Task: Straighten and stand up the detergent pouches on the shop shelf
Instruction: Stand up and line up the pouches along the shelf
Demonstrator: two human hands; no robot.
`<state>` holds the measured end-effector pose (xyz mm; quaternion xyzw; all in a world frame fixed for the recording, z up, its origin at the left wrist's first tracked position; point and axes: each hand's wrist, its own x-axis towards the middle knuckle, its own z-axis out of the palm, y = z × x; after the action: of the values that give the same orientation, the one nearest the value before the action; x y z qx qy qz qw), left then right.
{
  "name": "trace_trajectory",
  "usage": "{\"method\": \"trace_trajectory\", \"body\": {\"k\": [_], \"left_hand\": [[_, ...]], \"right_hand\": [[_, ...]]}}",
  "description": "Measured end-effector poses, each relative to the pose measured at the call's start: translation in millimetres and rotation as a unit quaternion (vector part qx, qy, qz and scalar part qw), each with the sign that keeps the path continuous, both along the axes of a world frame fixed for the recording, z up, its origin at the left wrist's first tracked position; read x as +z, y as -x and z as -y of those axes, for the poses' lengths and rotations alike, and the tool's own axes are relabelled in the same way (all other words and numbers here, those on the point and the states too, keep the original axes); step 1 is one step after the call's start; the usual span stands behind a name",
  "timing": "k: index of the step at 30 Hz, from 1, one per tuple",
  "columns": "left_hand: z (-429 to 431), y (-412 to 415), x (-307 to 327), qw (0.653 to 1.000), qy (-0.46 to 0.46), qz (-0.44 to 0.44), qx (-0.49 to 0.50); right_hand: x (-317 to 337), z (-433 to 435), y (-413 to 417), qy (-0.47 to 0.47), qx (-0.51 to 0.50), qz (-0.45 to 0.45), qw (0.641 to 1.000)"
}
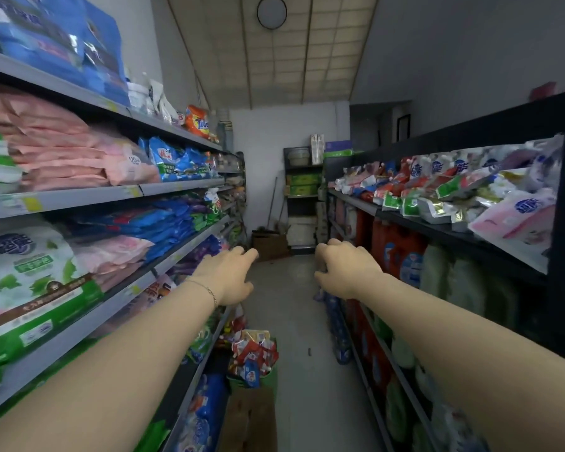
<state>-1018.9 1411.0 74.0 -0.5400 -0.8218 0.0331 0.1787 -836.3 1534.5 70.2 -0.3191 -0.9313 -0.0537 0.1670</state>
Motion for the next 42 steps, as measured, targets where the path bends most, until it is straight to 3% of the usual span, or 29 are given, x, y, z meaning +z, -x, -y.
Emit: {"method": "trace_trajectory", "body": {"k": [7, 22, 36, 42], "left_hand": [[-104.9, 35.4, 19.0, 0.999, 0.003, -0.025, -0.022], [-255.6, 112.2, -10.5, 0.997, 0.016, -0.013, -0.073], [-441.7, 253.4, 6.4, 0.995, -0.003, 0.008, -0.100], [-515.0, 317.5, 22.3, 0.994, -0.022, 0.017, -0.109]], "right_hand": [[16.8, -95.1, 36.3, -0.006, 0.004, -0.048, 0.999], [-18.4, -235.0, 120.8, -0.001, -0.008, -0.016, 1.000], [7.1, -415.4, 250.5, -0.022, -0.027, -0.012, 0.999], [25.3, -486.7, 311.1, -0.007, -0.028, -0.069, 0.997]]}}
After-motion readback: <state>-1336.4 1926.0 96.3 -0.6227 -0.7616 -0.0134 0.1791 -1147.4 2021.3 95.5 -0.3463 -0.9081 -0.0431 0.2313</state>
